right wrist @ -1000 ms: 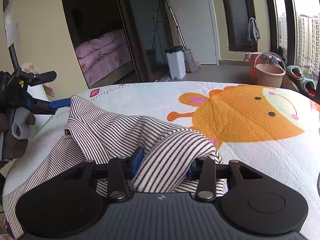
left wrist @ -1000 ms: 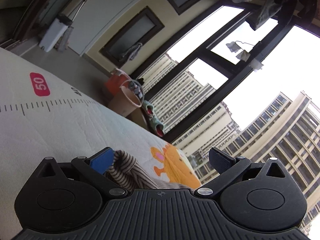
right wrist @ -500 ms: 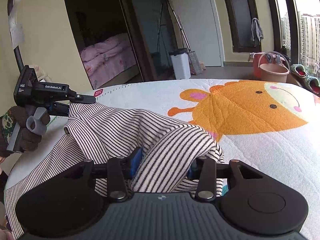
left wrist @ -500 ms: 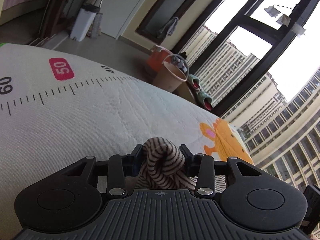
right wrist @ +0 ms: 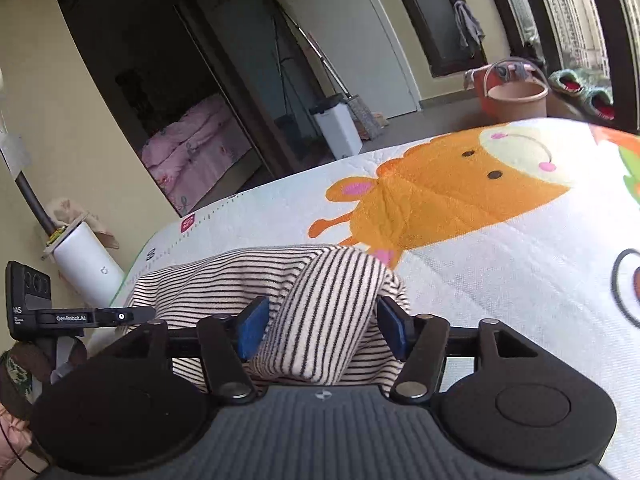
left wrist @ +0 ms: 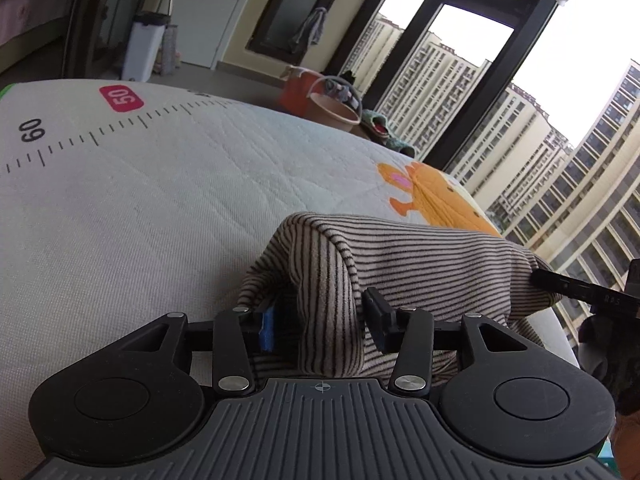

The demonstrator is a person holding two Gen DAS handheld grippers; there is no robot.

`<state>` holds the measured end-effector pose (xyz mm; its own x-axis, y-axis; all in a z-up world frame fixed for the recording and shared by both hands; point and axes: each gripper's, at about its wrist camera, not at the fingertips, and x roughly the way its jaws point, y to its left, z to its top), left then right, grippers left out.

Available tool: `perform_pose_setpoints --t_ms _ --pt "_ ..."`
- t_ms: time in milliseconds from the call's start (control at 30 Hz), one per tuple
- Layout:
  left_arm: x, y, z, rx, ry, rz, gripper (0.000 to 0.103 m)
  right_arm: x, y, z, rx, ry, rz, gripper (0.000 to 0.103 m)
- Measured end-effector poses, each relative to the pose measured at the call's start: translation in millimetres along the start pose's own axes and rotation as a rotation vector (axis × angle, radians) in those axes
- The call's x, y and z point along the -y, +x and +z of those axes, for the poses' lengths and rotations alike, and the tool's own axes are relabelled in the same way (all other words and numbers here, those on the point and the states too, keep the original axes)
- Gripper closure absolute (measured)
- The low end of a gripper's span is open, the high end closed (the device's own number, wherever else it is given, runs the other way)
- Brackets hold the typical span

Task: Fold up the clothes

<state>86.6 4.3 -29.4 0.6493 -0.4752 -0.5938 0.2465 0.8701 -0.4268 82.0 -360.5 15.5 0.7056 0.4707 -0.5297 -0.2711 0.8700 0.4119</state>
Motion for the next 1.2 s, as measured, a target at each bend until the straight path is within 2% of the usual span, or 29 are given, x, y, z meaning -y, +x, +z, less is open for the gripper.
perform_pose_setpoints --t_ms 67,133,200,267,333,367,400,433,500,567,600,667,733,800,867,967,1033,1100,1200 --pt "4 2 0 0.0 0.028 0.003 0.051 2 2 4 0.013 0.01 -0.006 0.031" --pt "9 3 0 -0.002 0.062 0.006 0.047 5 3 8 0.026 0.02 -0.011 0.019" --pt "10 4 0 -0.004 0.068 0.003 0.044 7 5 12 0.039 0.03 -0.017 0.017" --pt "10 1 1 -0.015 0.069 -0.003 0.041 10 10 16 0.046 0.04 -0.019 0.017" --pt "7 -7 3 -0.03 0.07 -0.029 0.03 19 33 18 0.011 0.076 0.019 0.016" --pt "5 -13 4 -0.03 0.077 -0.053 0.021 23 42 17 -0.006 0.09 0.037 0.016" --pt "3 -21 5 -0.02 0.091 -0.079 0.013 24 46 15 -0.014 0.093 0.049 0.016" --pt "3 -28 6 -0.006 0.105 -0.084 0.008 25 51 13 -0.023 0.095 0.06 0.016" --pt "1 -43 13 0.042 0.145 -0.074 0.008 21 50 9 -0.022 0.051 0.064 0.02" --pt "-3 -49 24 0.091 0.14 -0.085 0.007 19 47 6 -0.021 0.032 0.06 0.025" --pt "-6 -48 31 0.109 0.13 -0.107 0.005 17 46 4 -0.02 0.024 0.057 0.027" --pt "-12 -32 45 0.091 0.117 -0.185 0.0 15 44 3 -0.023 0.01 0.048 0.028" --pt "-14 -3 54 0.012 0.106 -0.211 0.0 11 43 4 -0.025 -0.004 0.036 0.031" --pt "-11 31 54 -0.082 0.108 -0.17 0.0 7 41 5 -0.025 -0.024 0.022 0.032" --pt "-3 50 51 -0.117 0.138 -0.144 0.0 2 38 5 -0.021 -0.052 0.007 0.036" --pt "14 59 52 -0.093 0.166 -0.086 0.001 -6 37 7 -0.017 -0.088 -0.018 0.04" --pt "26 65 52 -0.076 0.184 -0.047 0.005 -8 42 12 -0.025 -0.087 -0.036 0.043" --pt "31 67 57 -0.046 0.203 -0.021 0.022 -11 47 18 -0.013 -0.102 -0.061 0.046" --pt "20 70 69 -0.004 0.197 -0.01 0.036 -11 58 31 0.024 -0.126 -0.079 0.049"
